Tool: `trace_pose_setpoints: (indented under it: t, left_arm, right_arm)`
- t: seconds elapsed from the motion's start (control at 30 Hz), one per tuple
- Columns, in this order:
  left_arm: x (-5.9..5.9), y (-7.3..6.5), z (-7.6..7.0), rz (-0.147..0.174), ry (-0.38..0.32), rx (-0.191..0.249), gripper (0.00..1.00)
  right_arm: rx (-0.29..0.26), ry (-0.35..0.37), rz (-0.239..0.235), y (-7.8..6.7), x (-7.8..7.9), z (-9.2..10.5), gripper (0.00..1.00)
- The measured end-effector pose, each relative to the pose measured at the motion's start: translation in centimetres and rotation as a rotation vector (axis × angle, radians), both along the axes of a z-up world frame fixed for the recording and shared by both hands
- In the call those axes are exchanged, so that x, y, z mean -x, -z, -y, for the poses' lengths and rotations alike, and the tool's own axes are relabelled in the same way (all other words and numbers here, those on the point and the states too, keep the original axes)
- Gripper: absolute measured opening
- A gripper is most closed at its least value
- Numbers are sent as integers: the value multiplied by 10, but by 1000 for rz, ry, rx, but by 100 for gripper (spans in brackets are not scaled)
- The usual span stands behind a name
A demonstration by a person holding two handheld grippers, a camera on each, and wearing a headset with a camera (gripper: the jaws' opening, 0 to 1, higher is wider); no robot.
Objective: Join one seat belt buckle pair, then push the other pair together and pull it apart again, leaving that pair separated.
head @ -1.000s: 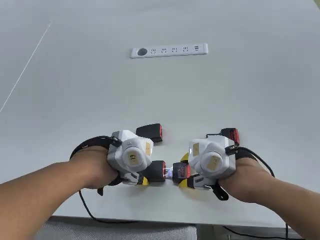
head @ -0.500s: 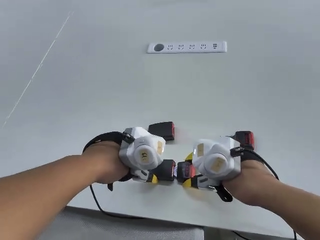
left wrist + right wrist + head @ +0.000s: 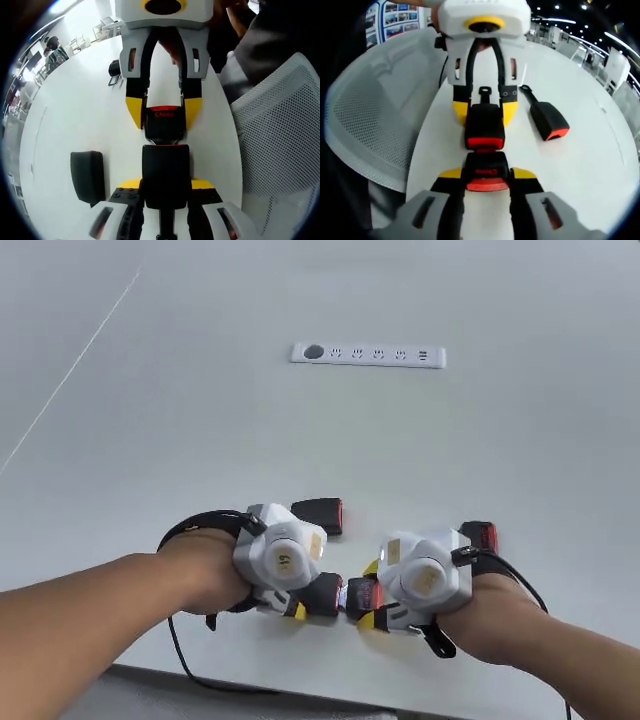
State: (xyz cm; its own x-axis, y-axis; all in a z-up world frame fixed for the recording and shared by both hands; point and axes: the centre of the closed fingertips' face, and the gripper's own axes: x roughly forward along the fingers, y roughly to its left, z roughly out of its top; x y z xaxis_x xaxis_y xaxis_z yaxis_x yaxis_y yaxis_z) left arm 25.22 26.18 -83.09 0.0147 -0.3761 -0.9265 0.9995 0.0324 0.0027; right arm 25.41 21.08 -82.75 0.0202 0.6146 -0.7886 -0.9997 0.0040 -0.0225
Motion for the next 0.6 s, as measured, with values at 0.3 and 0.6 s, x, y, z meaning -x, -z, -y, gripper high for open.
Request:
trace_pose_setpoints:
  t: [0.3, 0.6]
  left_arm:
    - [-1, -2, -2, 15, -26, 64, 34]
    - [-2, -5, -3, 5, -28, 96, 34]
  right_arm:
    - [-93, 74, -9, -2, 1, 0, 34]
    - [-111, 85, -27, -3, 0, 0, 34]
